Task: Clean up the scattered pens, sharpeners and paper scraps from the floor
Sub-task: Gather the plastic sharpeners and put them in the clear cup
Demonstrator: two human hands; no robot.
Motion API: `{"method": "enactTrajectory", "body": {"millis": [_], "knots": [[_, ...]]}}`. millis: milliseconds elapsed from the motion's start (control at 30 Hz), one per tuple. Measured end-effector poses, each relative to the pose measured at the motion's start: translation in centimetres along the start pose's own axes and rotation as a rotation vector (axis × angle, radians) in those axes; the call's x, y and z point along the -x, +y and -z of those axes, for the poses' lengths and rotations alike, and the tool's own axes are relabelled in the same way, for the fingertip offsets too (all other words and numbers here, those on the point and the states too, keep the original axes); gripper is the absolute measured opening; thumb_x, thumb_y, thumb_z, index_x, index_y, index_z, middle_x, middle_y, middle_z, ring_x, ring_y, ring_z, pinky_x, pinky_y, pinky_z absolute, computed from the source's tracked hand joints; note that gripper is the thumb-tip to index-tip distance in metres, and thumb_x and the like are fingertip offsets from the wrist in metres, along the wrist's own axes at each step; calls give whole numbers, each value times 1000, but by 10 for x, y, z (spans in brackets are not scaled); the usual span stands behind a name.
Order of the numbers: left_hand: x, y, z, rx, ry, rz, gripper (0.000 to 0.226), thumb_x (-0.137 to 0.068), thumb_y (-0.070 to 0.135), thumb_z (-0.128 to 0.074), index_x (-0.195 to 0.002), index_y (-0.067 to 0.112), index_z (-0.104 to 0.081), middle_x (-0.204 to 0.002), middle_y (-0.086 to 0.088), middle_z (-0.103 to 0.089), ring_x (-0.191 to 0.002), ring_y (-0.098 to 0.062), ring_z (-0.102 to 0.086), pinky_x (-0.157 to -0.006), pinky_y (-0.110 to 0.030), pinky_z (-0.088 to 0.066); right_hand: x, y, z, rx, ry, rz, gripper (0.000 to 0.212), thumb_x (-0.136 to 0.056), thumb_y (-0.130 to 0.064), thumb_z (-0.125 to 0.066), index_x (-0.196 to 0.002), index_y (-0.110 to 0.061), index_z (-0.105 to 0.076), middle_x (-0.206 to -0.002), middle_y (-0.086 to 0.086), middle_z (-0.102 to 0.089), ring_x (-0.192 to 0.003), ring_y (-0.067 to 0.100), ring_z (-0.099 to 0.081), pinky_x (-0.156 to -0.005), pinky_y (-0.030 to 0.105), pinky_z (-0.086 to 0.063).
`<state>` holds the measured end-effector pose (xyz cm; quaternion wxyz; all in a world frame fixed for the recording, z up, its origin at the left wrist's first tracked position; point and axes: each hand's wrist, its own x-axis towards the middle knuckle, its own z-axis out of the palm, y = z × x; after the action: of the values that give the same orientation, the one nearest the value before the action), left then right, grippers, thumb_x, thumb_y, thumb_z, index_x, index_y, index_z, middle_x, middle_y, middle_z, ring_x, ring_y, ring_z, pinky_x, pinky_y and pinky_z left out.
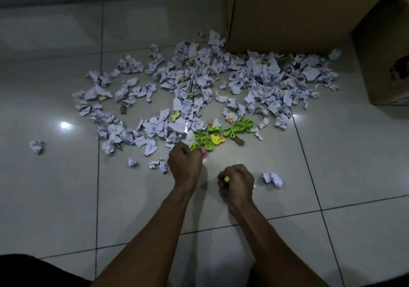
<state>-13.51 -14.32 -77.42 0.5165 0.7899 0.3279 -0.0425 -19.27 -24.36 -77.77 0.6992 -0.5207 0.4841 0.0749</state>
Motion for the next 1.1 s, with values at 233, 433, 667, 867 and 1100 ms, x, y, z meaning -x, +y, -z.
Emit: {"method": "enactTrajectory", "body": {"millis": [233,433,667,867,1100], "knots": [[-18,-4,-5,-650,-175,-264,44,-73,50,-68,-100,24,-45,-89,-3,-63,-85,-29,-59,-71,-37,-49,-18,-27,-12,37,-52,3,13,-84,-2,-71,-83,-10,-61,-60,10,-59,-39,15,-52,-36,18,-32],[-25,-22,-6,-867,-315,-373,42,-80,49,-68,-102,21,-48,-101,-7,-64,-95,-31,-59,-71,-36,-45,-29,-44,-13,104,-75,9,19,-77,-7,-80,-78,-10,-61,-54,12,-58,-40,20,-53,-46,27,-44],[-27,-15,3,-644,-355,-427,26,-97,46,-42,-101,21,-47,-88,-5,-62,-81,-28,-58,-64,-33,-40,-38,-44,-22,144,-121,-72,22,-78,9,-72,-86,-9,-64,-53,11,-60,-41,19,-54,-55,31,-45],[-34,6,13,129,-313,252,25,-89,36,-40,-83,15,-53,-75,-10,-55,-56,-26,-52,-49,-25,-39,-50,-33,-35,532,7,354,20,-63,-12,-87,-74,-11,-71,-64,10,-66,-50,22,-59,-50,27,-46],[-44,1,35,510,-488,639,47,-81,60,-57,-68,17,-45,-54,-1,-44,-36,-13,-28,-39,-13,-19,-55,-26,-47,1024,-107,643,57,-67,-24,-82,-122,-23,-64,-113,7,-68,-103,29,-61,-80,33,-50]]}}
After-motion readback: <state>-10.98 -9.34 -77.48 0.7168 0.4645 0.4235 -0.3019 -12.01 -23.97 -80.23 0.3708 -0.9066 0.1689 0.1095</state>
